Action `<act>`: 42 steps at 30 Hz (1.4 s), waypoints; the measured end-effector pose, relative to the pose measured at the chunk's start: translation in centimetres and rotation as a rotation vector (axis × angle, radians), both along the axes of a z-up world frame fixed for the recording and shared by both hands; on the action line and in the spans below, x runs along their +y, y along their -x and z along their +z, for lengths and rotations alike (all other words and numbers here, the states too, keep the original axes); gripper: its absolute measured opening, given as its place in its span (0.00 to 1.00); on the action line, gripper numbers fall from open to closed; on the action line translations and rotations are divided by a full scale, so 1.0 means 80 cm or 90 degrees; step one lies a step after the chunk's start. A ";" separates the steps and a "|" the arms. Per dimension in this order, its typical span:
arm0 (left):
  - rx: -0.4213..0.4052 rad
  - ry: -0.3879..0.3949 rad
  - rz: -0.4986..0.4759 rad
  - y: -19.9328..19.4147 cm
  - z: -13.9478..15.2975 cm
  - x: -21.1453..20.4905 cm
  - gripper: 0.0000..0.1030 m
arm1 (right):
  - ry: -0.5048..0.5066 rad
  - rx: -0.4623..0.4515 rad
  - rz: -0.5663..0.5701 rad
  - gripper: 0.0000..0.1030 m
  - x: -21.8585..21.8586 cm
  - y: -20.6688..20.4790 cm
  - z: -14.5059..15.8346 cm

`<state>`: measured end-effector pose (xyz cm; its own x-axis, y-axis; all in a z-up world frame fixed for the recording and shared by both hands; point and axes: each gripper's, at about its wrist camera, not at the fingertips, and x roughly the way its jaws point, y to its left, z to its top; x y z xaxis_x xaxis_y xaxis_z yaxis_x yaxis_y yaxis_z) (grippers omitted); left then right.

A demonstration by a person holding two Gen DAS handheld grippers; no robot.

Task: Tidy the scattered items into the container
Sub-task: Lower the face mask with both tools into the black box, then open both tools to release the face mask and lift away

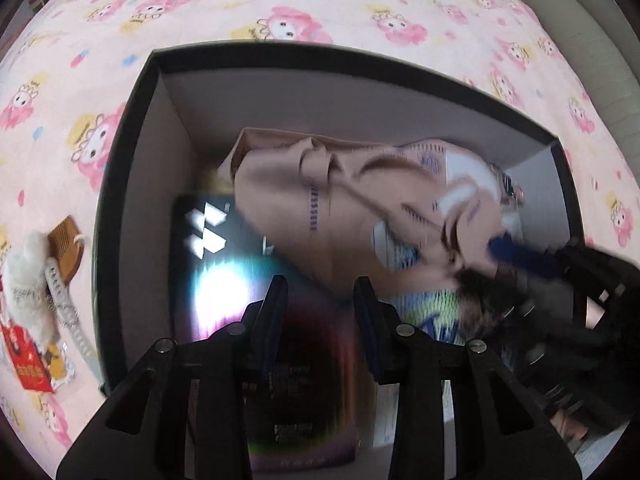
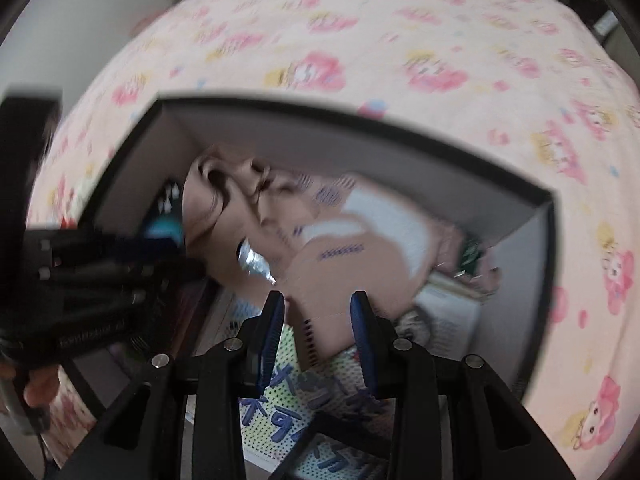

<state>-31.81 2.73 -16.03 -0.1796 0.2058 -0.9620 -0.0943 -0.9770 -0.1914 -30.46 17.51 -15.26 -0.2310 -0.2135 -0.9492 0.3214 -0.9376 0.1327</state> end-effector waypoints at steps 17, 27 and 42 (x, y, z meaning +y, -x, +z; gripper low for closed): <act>0.101 -0.065 -0.013 0.031 0.036 0.015 0.33 | 0.028 0.030 -0.035 0.30 -0.010 0.027 0.013; 0.037 0.019 0.016 0.070 -0.015 0.024 0.34 | 0.004 0.024 -0.122 0.30 0.024 0.037 0.002; 0.076 -0.092 -0.057 0.034 0.017 0.057 0.28 | -0.060 0.082 -0.139 0.30 0.025 0.039 0.008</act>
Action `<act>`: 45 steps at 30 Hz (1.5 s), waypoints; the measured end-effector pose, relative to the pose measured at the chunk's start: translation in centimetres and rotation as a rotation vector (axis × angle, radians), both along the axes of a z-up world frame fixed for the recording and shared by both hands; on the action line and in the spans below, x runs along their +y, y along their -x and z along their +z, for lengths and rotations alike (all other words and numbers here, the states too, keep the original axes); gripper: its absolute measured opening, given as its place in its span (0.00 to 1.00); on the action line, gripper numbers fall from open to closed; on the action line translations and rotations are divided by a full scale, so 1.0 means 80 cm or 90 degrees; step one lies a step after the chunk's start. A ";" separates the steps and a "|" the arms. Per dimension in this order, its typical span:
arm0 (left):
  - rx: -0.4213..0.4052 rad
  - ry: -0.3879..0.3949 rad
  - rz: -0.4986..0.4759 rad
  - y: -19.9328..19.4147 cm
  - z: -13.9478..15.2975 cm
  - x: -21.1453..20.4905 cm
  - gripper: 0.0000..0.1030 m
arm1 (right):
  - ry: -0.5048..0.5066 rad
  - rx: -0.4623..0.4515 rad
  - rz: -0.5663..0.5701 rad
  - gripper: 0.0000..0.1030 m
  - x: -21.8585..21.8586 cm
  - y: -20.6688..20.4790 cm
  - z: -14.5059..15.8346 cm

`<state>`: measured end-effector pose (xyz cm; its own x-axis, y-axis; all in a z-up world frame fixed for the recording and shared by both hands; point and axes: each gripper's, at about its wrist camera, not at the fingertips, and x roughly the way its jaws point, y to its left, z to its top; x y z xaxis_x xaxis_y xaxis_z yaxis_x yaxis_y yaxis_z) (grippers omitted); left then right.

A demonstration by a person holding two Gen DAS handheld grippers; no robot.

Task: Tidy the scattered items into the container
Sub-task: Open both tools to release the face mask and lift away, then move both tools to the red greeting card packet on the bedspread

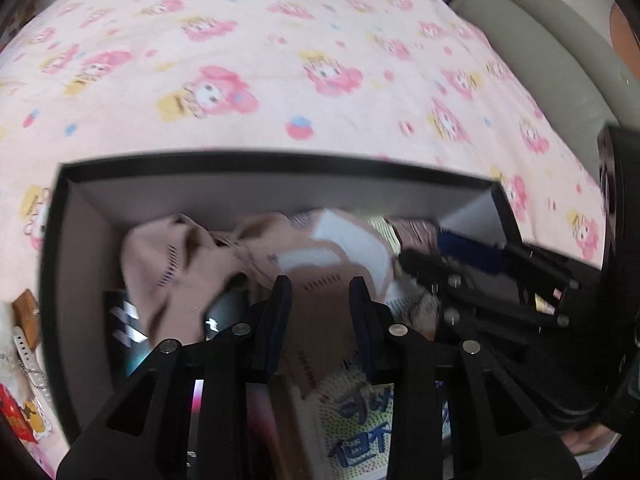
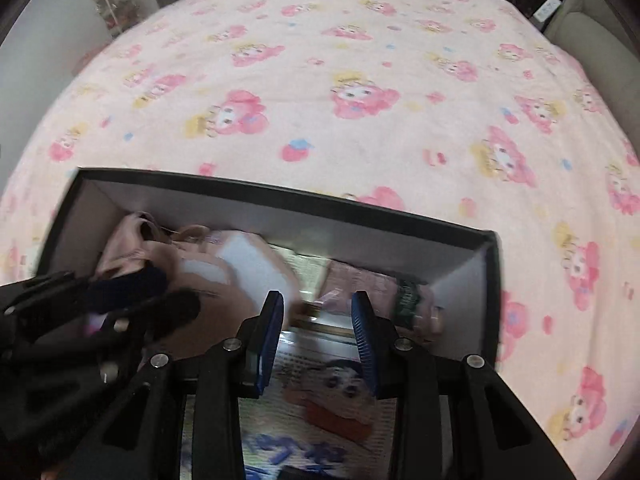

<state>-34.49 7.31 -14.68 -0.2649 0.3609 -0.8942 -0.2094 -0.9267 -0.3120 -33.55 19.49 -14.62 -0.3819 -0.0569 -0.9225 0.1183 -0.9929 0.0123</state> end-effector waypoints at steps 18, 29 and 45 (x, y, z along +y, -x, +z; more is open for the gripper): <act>-0.094 -0.044 0.069 0.038 -0.035 -0.023 0.33 | -0.013 -0.028 0.034 0.37 -0.009 0.005 -0.018; 0.103 0.007 0.051 -0.011 0.055 -0.021 0.73 | 0.062 0.024 -0.033 0.44 0.023 -0.013 0.031; 0.262 0.029 0.100 -0.157 0.169 -0.063 0.96 | 0.061 0.160 -0.146 0.64 0.036 -0.154 0.132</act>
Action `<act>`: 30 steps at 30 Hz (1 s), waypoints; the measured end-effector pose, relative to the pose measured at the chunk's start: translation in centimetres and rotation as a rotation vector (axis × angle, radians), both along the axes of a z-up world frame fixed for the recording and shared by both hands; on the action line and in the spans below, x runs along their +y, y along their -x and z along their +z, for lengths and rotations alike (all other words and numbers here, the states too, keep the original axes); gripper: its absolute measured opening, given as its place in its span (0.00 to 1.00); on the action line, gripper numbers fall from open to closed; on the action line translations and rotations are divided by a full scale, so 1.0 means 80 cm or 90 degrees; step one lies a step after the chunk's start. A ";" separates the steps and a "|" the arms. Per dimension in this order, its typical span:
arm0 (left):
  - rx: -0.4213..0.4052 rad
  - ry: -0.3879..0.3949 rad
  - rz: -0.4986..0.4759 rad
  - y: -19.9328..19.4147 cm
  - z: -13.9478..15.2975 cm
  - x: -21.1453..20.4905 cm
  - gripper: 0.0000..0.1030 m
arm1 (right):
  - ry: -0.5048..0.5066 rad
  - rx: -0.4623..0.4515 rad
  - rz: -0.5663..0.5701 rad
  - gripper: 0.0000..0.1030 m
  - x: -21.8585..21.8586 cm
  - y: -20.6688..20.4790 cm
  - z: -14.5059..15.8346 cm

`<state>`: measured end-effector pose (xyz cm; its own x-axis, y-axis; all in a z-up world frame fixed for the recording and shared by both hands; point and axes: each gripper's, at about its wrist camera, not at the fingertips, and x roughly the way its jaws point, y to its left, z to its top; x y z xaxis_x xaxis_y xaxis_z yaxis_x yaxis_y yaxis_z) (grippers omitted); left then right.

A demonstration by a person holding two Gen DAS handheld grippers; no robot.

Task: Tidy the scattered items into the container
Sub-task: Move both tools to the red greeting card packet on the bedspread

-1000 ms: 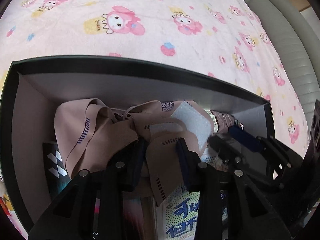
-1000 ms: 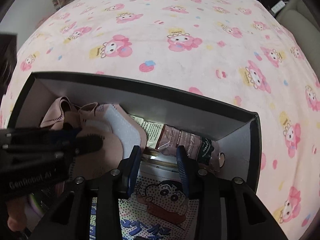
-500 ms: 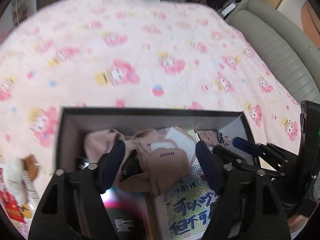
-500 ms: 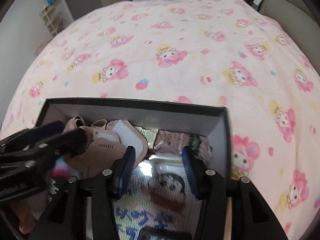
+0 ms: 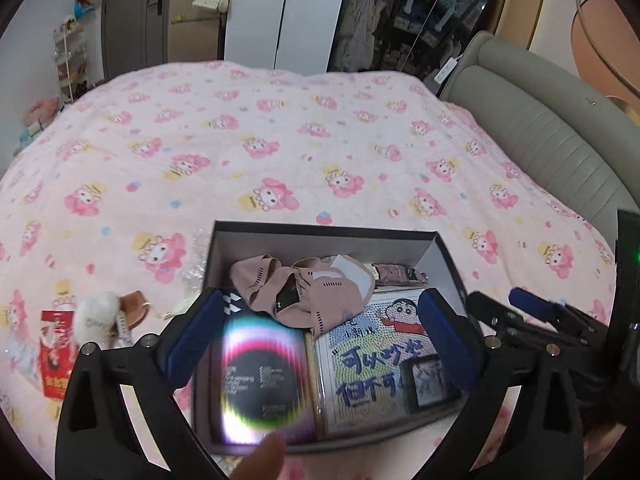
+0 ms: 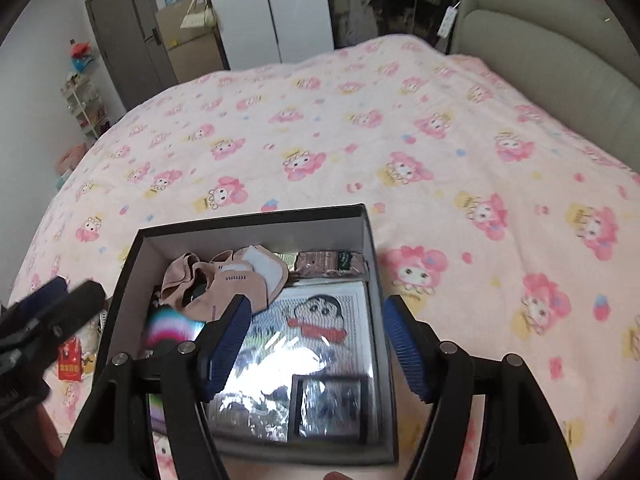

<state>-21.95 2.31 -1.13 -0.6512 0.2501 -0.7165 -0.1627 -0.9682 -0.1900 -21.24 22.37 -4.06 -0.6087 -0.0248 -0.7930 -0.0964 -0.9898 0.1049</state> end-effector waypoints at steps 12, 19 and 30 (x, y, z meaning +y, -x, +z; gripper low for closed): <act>0.070 0.009 0.001 -0.109 0.064 -0.028 0.99 | -0.006 0.049 0.009 0.64 -0.038 -0.113 0.059; 0.085 0.037 0.008 -0.170 0.068 -0.047 0.99 | -0.013 0.063 0.027 0.64 -0.069 -0.164 0.067; 0.064 0.045 0.050 -0.227 0.048 -0.101 0.99 | -0.038 0.063 0.114 0.64 -0.152 -0.209 0.060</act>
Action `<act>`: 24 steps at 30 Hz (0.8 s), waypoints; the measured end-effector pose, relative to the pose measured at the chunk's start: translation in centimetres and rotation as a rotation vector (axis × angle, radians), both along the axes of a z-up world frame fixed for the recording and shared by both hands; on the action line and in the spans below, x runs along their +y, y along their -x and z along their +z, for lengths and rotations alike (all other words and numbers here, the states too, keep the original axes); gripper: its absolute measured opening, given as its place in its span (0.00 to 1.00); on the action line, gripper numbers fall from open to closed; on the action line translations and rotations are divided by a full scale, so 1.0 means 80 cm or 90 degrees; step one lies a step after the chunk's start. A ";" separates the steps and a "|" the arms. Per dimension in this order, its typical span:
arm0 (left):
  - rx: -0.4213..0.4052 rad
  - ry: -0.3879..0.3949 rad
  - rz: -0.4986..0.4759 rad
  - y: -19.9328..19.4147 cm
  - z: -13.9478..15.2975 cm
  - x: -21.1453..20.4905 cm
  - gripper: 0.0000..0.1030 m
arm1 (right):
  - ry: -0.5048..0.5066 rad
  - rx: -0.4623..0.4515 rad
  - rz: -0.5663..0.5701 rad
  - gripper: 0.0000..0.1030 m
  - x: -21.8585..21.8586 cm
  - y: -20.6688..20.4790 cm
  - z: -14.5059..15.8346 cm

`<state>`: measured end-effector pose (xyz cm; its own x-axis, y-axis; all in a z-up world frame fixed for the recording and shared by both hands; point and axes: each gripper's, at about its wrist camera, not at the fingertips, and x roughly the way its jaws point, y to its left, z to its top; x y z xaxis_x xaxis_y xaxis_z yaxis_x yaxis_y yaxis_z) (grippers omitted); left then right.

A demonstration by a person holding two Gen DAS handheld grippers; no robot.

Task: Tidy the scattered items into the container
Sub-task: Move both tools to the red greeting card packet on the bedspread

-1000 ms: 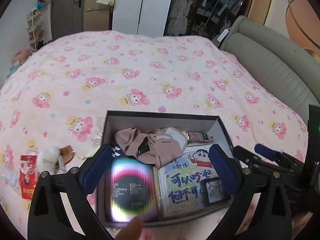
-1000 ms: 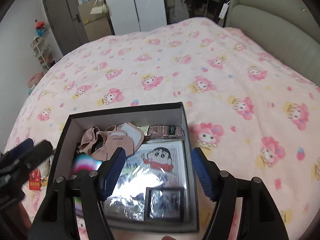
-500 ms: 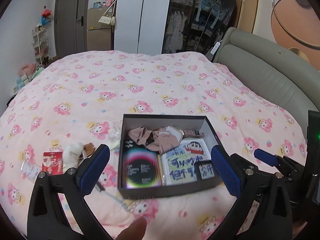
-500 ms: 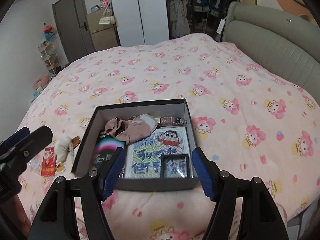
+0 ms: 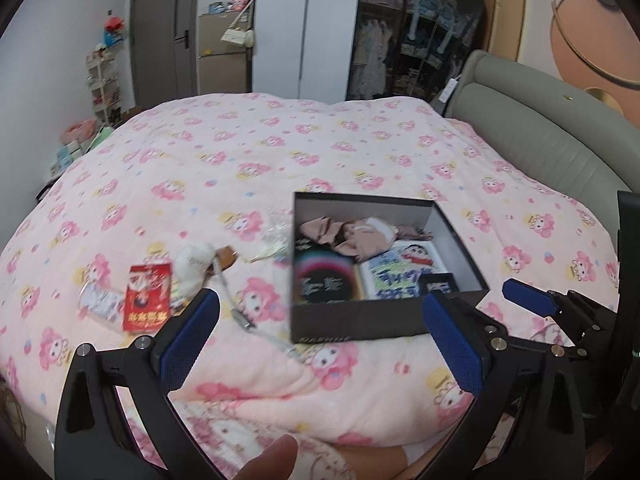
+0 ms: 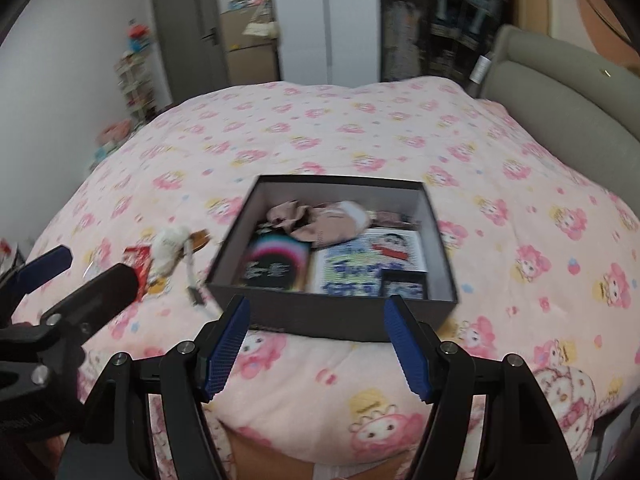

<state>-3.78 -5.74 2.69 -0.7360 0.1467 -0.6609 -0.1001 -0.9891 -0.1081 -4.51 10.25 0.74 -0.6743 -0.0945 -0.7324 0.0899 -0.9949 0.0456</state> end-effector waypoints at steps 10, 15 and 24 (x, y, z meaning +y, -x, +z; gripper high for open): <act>-0.035 -0.008 0.075 -0.013 -0.029 -0.091 0.99 | -0.005 -0.033 0.119 0.64 -0.101 0.011 -0.027; -0.073 -0.036 0.120 -0.009 -0.061 -0.152 0.94 | 0.015 -0.098 0.144 0.64 -0.131 0.029 -0.072; -0.132 -0.107 0.192 0.008 -0.123 -0.249 0.84 | 0.009 -0.147 0.238 0.64 -0.218 0.076 -0.111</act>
